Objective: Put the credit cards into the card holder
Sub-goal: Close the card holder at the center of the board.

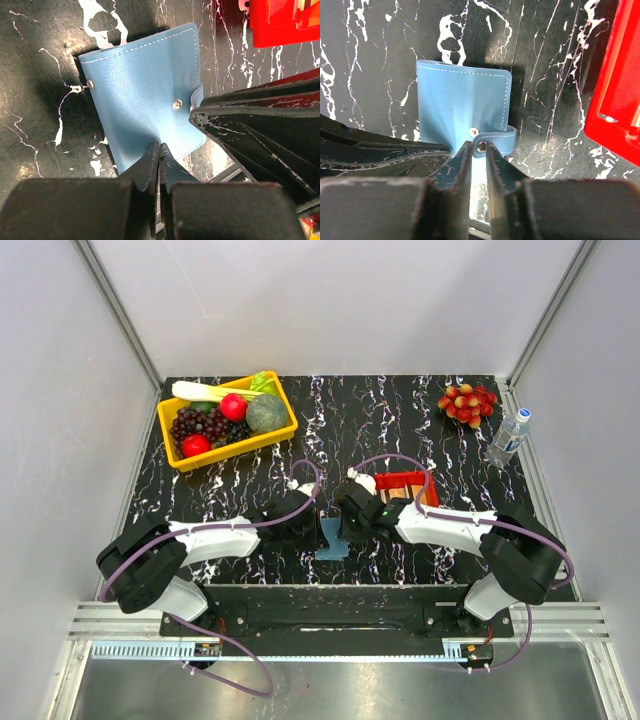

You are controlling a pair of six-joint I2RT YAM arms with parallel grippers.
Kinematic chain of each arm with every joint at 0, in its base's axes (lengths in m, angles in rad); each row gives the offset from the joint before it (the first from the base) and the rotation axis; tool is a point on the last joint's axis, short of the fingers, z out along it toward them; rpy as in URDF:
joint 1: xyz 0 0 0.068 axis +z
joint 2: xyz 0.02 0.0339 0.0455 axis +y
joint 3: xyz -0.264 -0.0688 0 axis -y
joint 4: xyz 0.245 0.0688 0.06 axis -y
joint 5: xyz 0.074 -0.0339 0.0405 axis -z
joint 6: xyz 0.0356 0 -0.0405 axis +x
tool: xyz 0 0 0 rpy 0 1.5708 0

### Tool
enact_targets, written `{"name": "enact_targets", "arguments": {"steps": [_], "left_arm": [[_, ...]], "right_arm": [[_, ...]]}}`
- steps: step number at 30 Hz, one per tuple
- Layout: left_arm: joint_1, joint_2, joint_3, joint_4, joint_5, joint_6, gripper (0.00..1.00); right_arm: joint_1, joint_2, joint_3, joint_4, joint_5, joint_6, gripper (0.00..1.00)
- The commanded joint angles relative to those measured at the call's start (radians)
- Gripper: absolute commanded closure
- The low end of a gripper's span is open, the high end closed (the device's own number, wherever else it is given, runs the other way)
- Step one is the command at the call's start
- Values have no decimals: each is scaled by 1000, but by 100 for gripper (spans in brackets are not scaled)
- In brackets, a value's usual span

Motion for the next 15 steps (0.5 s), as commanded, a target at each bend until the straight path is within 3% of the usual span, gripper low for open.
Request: {"name": "enact_targets", "arguments": {"steps": [1,4,15], "left_arm": [[-9,4,-21,-26,-30,1,100],[-9,4,-21,-23,-30,0,100],[-11,3,-25,-13,-26,-2,100]], "right_arm": [[-3,-20,39,-37,37,-26,72],[-1,-17,48,-54,45,-29,66],[37,31,103,-61,50,-34,60]]}}
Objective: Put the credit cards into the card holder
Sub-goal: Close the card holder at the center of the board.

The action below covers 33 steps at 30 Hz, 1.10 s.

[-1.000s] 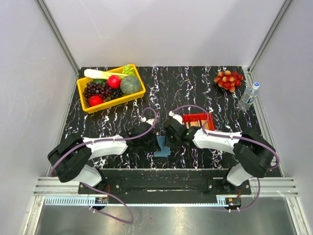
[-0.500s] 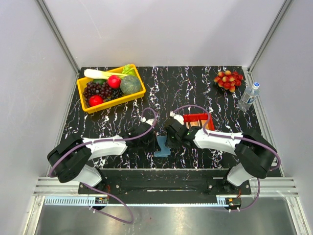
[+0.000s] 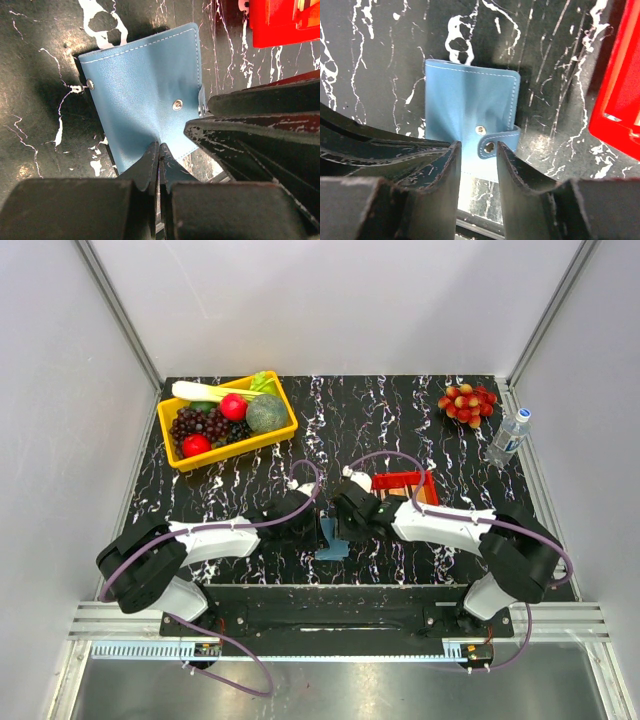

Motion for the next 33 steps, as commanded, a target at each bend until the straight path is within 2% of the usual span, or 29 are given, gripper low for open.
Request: {"name": "enact_targets", "arguments": {"steps": [1,12,23,26,33], "left_arm": [[-9,3,-25,-14,-26,-2,100],[-8,-5,-34,-5,-26,-5,100],[-11,-8,-37,-2,-21,-3,100],[-8,-8,-35,0,-20,-6,100],[-11,-8,-35,0,-21,-5,100]], "right_arm": [[28,29,66,-14,43,-8,59],[63,52,129,-149,177,-5,64],[73,95,161,-167,179,-13,71],[74,95,166,-176,183,-14,70],[76,76,166,-178,188,-16,82]]}}
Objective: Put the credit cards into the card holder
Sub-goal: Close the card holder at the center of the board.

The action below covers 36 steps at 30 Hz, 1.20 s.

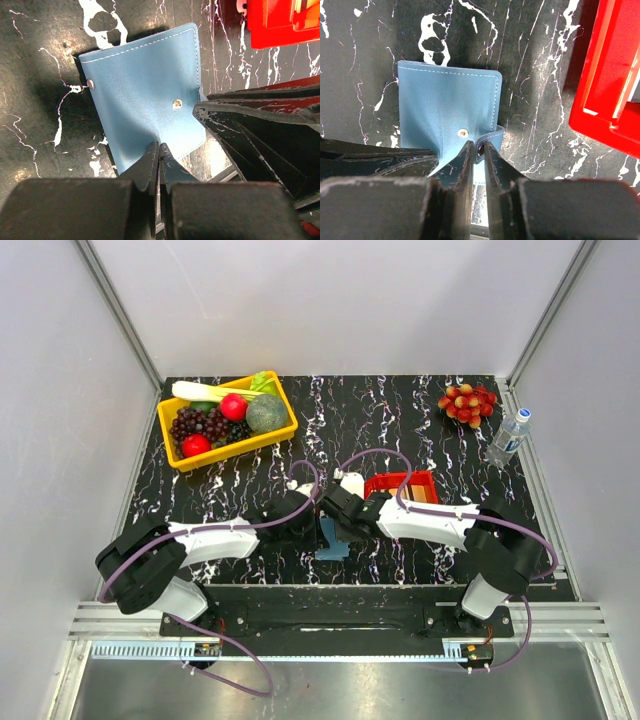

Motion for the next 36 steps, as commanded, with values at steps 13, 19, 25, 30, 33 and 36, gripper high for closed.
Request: {"name": "enact_targets", "arguments": {"steps": [13,19,25,30,33,36], "left_arm": [[-11,3,-19,-23,-19,6,100],[-9,1,-21,-25,-21,6,100],[-9,1,-21,-23,-18,6,100],[-11,3,-19,-22,-18,6,100],[-11,1,-21,-22,-16,6,100],[-11,4,-21,-22,-16,6,100]], "right_arm": [[14,-22,39,-12,32,-5,78],[14,-51,36,-12,36,-5,74],[15,-71,30,-13,31,0,75],[15,-65,27,-13,32,-3,75],[15,-56,28,-12,31,-2,75],[15,-45,33,-13,25,-3,74]]}}
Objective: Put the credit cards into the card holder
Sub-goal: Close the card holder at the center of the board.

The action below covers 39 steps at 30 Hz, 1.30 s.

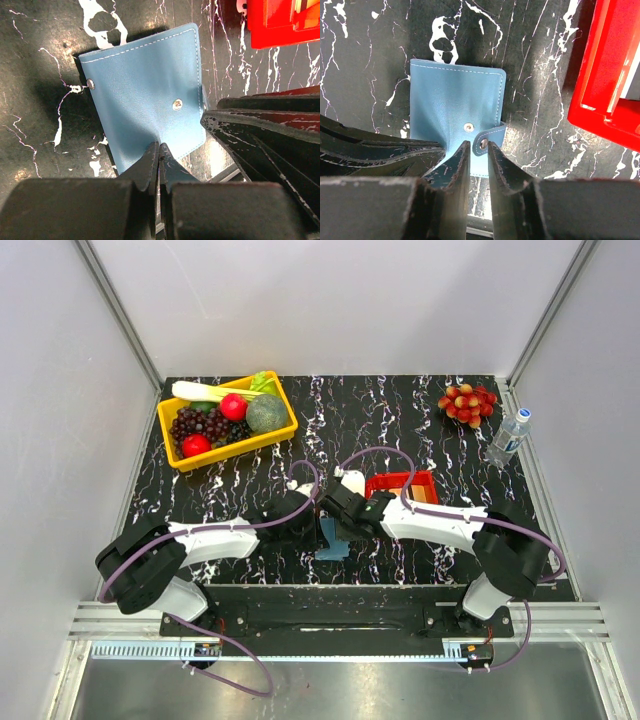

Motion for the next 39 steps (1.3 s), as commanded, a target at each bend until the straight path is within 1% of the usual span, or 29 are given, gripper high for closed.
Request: {"name": "enact_targets", "arguments": {"steps": [1,16,19,22,24,28,36,39], "left_arm": [[-9,4,-19,-22,-16,6,100],[-9,9,-18,-20,-14,6,100],[-9,4,-18,-22,-17,6,100],[-9,1,-21,-20,-20,4,100],[-8,1,-21,-20,-19,4,100],[-8,1,-22,-19,-17,4,100],[-9,6,-21,-15,-16,4,100],[-8,4,-22,-19,-14,4,100]], "right_arm": [[12,-7,29,1,24,1,73],[12,11,35,-8,22,2,75],[12,21,37,-8,18,2,69],[12,28,37,-8,17,4,69],[12,28,37,-9,18,4,71],[12,19,34,-9,24,5,73],[12,-12,20,1,44,7,71],[12,-12,20,1,42,8,72]]}}
